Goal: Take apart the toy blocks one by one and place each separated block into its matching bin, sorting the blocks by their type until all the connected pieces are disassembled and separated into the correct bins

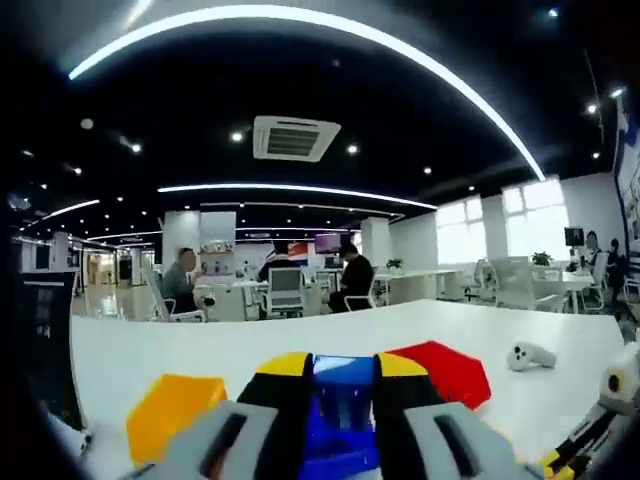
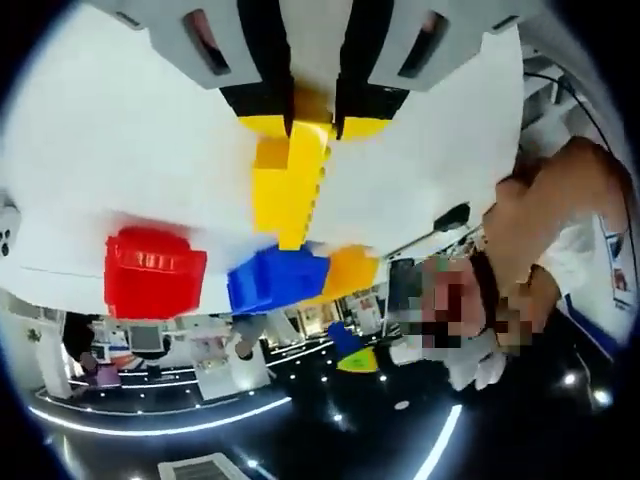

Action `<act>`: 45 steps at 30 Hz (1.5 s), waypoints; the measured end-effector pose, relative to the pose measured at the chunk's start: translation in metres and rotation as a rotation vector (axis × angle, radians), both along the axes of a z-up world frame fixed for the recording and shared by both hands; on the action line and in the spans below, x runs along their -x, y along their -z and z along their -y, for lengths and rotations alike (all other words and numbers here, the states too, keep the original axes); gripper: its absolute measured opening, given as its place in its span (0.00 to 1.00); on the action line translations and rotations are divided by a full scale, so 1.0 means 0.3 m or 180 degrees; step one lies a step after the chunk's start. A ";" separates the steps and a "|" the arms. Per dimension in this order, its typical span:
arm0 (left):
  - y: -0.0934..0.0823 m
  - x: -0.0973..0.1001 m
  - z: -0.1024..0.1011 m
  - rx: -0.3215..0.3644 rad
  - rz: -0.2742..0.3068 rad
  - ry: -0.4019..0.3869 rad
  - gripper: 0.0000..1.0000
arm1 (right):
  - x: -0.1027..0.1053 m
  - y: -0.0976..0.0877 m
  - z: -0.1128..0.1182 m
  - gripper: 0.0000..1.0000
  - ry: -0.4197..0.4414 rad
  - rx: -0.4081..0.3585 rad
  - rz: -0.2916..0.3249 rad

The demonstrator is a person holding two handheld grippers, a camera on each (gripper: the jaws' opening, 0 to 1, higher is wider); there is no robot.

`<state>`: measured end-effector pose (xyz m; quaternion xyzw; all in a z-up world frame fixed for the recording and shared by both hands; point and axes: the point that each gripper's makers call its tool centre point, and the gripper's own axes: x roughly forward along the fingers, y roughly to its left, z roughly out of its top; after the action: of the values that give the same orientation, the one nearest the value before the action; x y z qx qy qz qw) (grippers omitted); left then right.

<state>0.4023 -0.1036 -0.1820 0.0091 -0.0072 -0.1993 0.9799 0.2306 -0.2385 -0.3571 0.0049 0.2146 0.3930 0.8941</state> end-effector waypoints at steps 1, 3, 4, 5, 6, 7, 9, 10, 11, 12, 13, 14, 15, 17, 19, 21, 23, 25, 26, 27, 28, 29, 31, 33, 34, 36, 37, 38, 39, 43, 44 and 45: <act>0.023 -0.067 -0.017 -0.0048 -0.0099 -0.0099 0.25 | 0.007 0.000 -0.002 0.17 -0.0049 0.0077 0.0052; 0.089 -0.154 -0.022 0.0050 -0.0378 -0.0125 0.25 | 0.018 0.001 -0.007 0.17 -0.0114 0.0212 0.0159; 0.123 -0.190 -0.021 0.0126 -0.0510 -0.0111 0.25 | 0.024 0.001 -0.010 0.17 -0.0127 0.0233 0.0178; 0.146 -0.210 -0.020 0.0152 -0.0607 -0.0102 0.25 | 0.027 0.002 -0.010 0.17 -0.0136 0.0247 0.0190; 0.158 -0.226 -0.024 0.0166 -0.0641 -0.0121 0.25 | 0.029 0.002 -0.008 0.17 -0.0136 0.0252 0.0190; 0.171 -0.241 -0.028 0.0179 -0.0676 -0.0140 0.25 | 0.032 0.002 -0.007 0.17 -0.0137 0.0257 0.0191; 0.196 -0.272 -0.036 0.0206 -0.0744 -0.0179 0.25 | 0.036 0.002 -0.003 0.17 -0.0138 0.0267 0.0193; 0.198 -0.272 -0.034 0.0204 -0.0746 -0.0172 0.25 | 0.038 0.001 -0.002 0.17 -0.0134 0.0253 0.0185; 0.192 -0.281 -0.041 0.0178 -0.0733 -0.0187 0.25 | 0.039 0.002 -0.003 0.17 -0.0138 0.0249 0.0180; 0.189 -0.287 -0.052 0.0110 -0.0702 -0.0214 0.25 | 0.039 0.002 -0.004 0.17 -0.0149 0.0257 0.0187; 0.190 -0.285 -0.050 0.0112 -0.0703 -0.0190 0.26 | 0.038 0.002 -0.005 0.17 -0.0155 0.0262 0.0192; 0.204 -0.276 -0.033 0.0196 -0.0770 -0.0069 0.28 | 0.038 0.002 -0.004 0.17 -0.0163 0.0267 0.0194; 0.212 -0.271 -0.023 0.0235 -0.0826 0.0031 0.43 | 0.037 0.002 -0.005 0.17 -0.0169 0.0275 0.0198; 0.216 -0.254 -0.013 0.0124 -0.0810 0.0006 0.70 | 0.036 0.003 -0.007 0.17 -0.0181 0.0291 0.0211; 0.223 -0.234 -0.014 0.0091 -0.0859 0.0099 0.66 | 0.034 0.004 -0.008 0.17 -0.0190 0.0306 0.0222; 0.219 -0.226 -0.012 0.0100 -0.0870 0.0205 0.65 | 0.032 0.004 -0.010 0.17 -0.0195 0.0309 0.0230; 0.206 -0.217 -0.015 0.0074 -0.0854 0.0228 0.64 | 0.031 0.004 -0.010 0.17 -0.0207 0.0318 0.0240; 0.189 -0.209 -0.015 0.0085 -0.0824 0.0258 0.62 | 0.030 0.005 -0.009 0.17 -0.0208 0.0313 0.0238; 0.180 -0.193 -0.008 0.0094 -0.0820 0.0269 0.61 | 0.030 0.005 -0.008 0.17 -0.0206 0.0313 0.0240; 0.174 -0.183 -0.008 0.0092 -0.0806 0.0285 0.61 | 0.029 0.005 -0.007 0.17 -0.0211 0.0314 0.0244; 0.167 -0.142 0.002 0.0060 -0.0779 0.0323 0.60 | 0.030 0.005 -0.006 0.17 -0.0223 0.0317 0.0245; 0.164 -0.132 -0.007 0.0033 -0.0763 0.0348 0.60 | 0.030 0.005 -0.003 0.17 -0.0227 0.0321 0.0247; 0.160 -0.092 -0.013 -0.0029 -0.0719 0.0378 0.60 | 0.031 0.005 0.002 0.17 -0.0237 0.0305 0.0244; 0.154 -0.044 -0.014 -0.0102 -0.0656 0.0401 0.61 | 0.030 0.004 0.004 0.17 -0.0271 0.0284 0.0237; 0.149 -0.030 -0.018 -0.0143 -0.0622 0.0418 0.61 | 0.029 0.004 0.004 0.17 -0.0279 0.0278 0.0234; 0.139 -0.005 -0.028 -0.0330 -0.0519 0.0423 0.63 | 0.026 0.004 0.004 0.17 -0.0285 0.0260 0.0226; 0.138 0.004 -0.028 -0.0396 -0.0492 0.0444 0.63 | 0.026 0.003 0.002 0.17 -0.0294 0.0259 0.0225; 0.135 0.013 -0.037 -0.0510 -0.0447 0.0428 0.62 | 0.025 0.003 0.001 0.17 -0.0299 0.0266 0.0231; 0.133 0.019 -0.037 -0.0564 -0.0424 0.0438 0.62 | 0.024 0.003 0.001 0.17 -0.0299 0.0274 0.0235; 0.139 0.037 -0.029 -0.0719 -0.0398 0.0500 0.62 | 0.019 0.004 -0.004 0.17 -0.0297 0.0288 0.0242; 0.144 0.037 -0.029 -0.0744 -0.0412 0.0496 0.62 | 0.019 0.004 -0.006 0.17 -0.0300 0.0292 0.0242; 0.147 0.040 -0.029 -0.0759 -0.0431 0.0493 0.62 | 0.018 0.004 -0.007 0.17 -0.0300 0.0301 0.0246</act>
<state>0.3902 -0.0949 -0.2261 0.1114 0.0820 -0.2738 0.9518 0.2252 -0.2363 -0.3583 -0.0626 0.1982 0.4240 0.8815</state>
